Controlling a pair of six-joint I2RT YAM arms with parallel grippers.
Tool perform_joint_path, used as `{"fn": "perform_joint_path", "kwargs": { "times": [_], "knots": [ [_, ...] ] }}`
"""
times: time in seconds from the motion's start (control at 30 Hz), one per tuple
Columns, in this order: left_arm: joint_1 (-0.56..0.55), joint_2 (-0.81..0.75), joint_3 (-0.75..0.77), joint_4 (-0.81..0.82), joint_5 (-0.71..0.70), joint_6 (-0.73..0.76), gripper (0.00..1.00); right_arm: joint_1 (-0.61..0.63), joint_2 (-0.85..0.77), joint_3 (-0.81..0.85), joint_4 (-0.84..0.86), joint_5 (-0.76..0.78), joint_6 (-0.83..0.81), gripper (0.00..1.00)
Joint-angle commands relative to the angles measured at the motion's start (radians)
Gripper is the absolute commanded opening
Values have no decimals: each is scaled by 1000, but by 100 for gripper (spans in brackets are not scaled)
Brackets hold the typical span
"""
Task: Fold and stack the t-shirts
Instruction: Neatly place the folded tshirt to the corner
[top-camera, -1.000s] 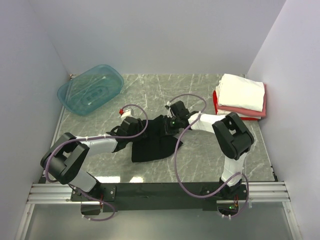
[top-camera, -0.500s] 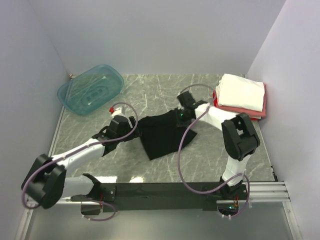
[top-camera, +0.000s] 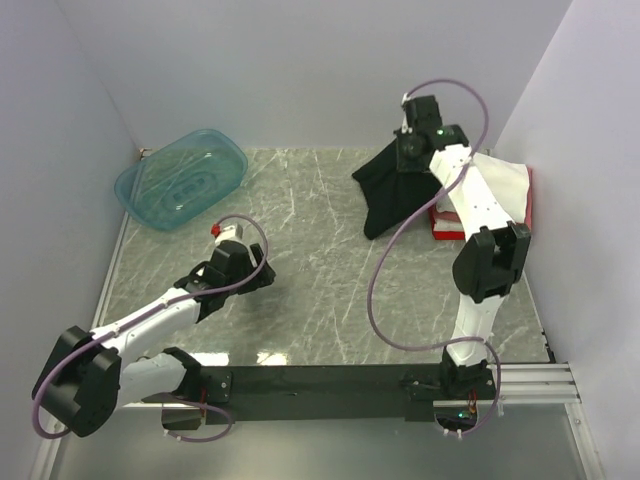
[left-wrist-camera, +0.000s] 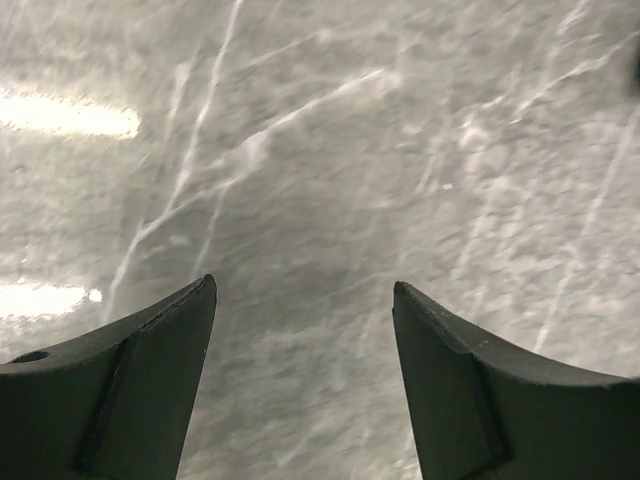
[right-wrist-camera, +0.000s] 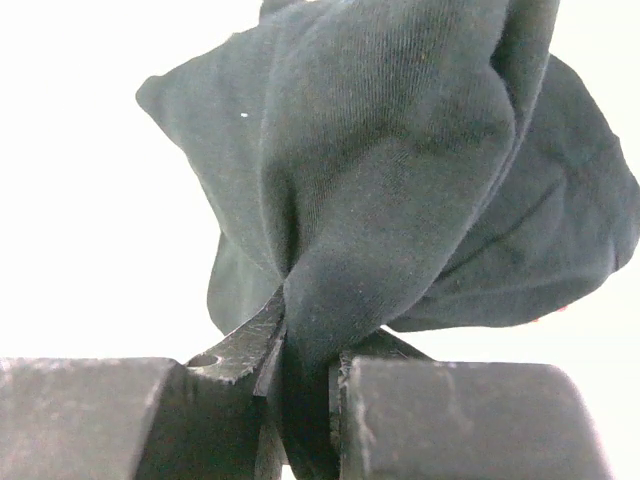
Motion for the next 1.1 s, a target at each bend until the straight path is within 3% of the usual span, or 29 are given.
{"fn": "perform_joint_path", "kwargs": {
  "times": [0.0, 0.13, 0.33, 0.63, 1.07],
  "knots": [
    [15, 7, -19, 5, 12, 24, 77, -46, 68, 192, -120, 53, -76, 0],
    [22, 32, -37, 19, 18, 32, 77, -113, 125, 378, -192, 64, -103, 0],
    [34, 46, -51, 25, 21, 38, 77, -229, 134, 459, -183, 59, -128, 0],
    [36, 41, -60, 13, 21, 31, 77, -377, 98, 484, -109, 16, -91, 0],
    [38, 61, -51, 10, 21, 35, 77, -459, 107, 431, -30, 57, -42, 0]
  ]
}}
